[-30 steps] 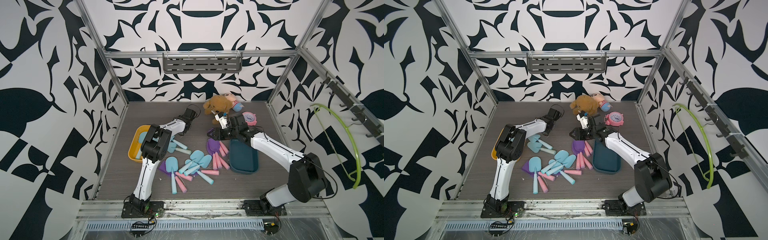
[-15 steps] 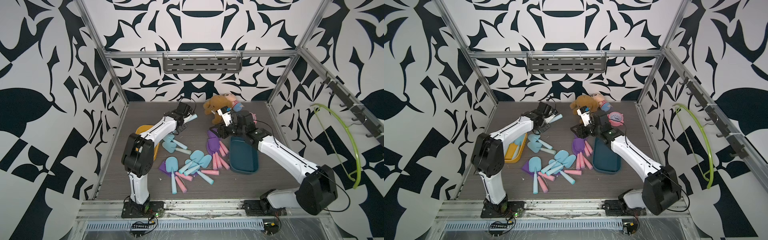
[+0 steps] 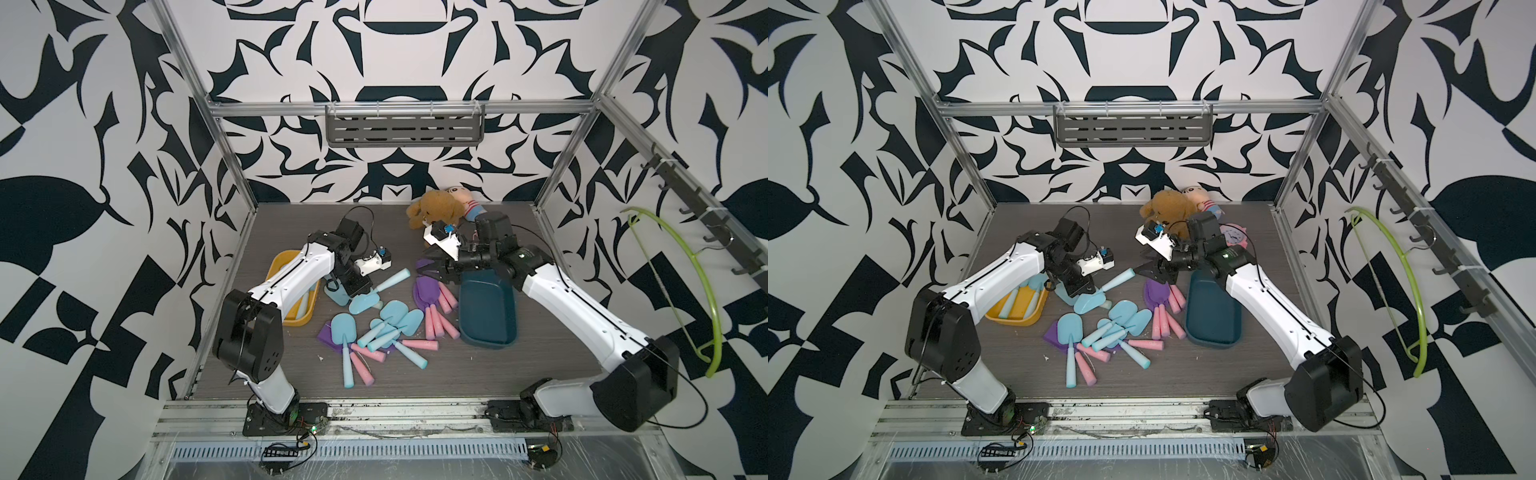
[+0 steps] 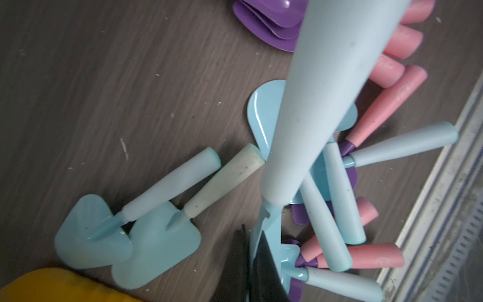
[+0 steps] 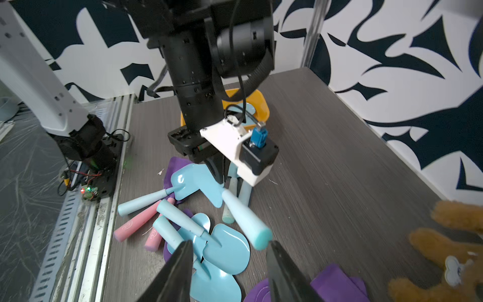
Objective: Sort the small shovels by color and place them into the storage box
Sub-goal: Pick up the shovel from the center of the board.
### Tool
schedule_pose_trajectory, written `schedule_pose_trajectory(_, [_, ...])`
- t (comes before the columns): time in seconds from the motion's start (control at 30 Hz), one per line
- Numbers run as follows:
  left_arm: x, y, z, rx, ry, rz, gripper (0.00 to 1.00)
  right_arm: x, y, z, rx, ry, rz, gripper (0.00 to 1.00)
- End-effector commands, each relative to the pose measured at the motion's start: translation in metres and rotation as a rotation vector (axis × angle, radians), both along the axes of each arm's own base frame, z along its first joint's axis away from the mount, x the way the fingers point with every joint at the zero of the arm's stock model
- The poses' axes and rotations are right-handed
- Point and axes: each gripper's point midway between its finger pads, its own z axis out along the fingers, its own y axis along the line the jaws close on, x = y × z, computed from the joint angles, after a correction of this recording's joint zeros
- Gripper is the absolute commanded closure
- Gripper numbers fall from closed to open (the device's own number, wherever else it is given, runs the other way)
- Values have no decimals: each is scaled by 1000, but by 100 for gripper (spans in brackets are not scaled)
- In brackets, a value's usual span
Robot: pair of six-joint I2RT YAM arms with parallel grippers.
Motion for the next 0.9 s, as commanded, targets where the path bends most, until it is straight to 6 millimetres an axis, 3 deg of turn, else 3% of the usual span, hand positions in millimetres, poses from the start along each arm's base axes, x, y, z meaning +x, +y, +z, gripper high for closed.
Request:
schedule_pose_trajectory(0.0, [-19, -7, 20, -87, 25, -45, 100, -18, 9, 9, 30, 24, 125, 50])
schedule_pose_trajectory(0.37, [-30, -8, 35, -128, 17, -72, 100, -8, 19, -28, -88, 92, 132, 48])
schedule_pose_trajectory(0.87, [-39, -6, 42, -142, 10, -111, 100, 6, 27, -45, -149, 111, 118, 47])
